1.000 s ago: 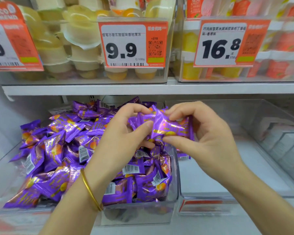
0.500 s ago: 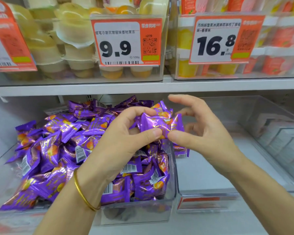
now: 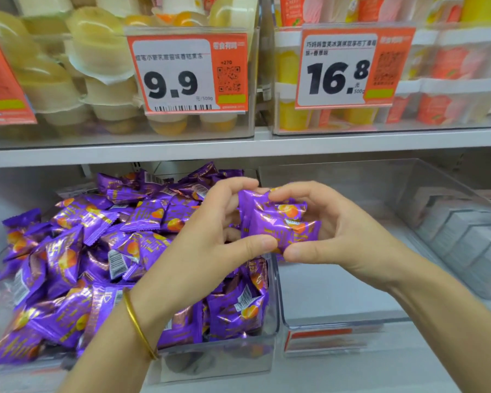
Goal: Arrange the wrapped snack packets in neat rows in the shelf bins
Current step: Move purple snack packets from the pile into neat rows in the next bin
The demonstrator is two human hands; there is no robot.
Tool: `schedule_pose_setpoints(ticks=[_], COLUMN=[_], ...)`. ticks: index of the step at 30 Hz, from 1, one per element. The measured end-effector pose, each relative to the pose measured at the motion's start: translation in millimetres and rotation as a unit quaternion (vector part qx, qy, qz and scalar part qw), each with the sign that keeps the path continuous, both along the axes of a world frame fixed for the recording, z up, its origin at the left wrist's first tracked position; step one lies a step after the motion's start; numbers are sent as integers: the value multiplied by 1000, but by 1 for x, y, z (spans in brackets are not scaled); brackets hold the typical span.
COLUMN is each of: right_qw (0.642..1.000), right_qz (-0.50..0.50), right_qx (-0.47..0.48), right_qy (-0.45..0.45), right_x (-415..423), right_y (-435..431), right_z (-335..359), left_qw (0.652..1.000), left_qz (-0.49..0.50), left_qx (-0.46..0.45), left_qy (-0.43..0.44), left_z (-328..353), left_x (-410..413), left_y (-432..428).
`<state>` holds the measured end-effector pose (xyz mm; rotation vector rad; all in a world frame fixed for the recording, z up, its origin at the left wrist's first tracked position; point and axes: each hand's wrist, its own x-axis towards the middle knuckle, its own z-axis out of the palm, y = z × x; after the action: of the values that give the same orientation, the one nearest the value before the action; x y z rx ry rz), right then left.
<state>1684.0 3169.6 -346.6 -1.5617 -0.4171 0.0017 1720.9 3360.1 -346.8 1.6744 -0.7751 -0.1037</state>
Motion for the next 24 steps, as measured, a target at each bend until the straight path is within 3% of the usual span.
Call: schedule_pose_setpoints(ticks=[7, 11, 15, 19, 24], right_qw=[996, 973, 945, 919, 912], right_qz=[-82, -186, -115, -74, -83], right_qx=[-12, -120, -269, -371, -387], right_qy=[9, 65, 144, 114, 105], right_x=[5, 18, 27, 41, 41], right_y=[-17, -53, -49, -38, -40], right_z=[-4, -22, -61, -85, -96], left_qw=[969, 958, 958, 961, 963], left_qz=[113, 177, 207, 221, 218], left_qx=[154, 124, 74, 32, 25], left_qy=[-154, -187, -186, -160, -154], left_z=[-7, -8, -5, -4, -5], left_x=[-1, 0, 1, 4, 5], left_y=[-7, -3, 3, 5, 5])
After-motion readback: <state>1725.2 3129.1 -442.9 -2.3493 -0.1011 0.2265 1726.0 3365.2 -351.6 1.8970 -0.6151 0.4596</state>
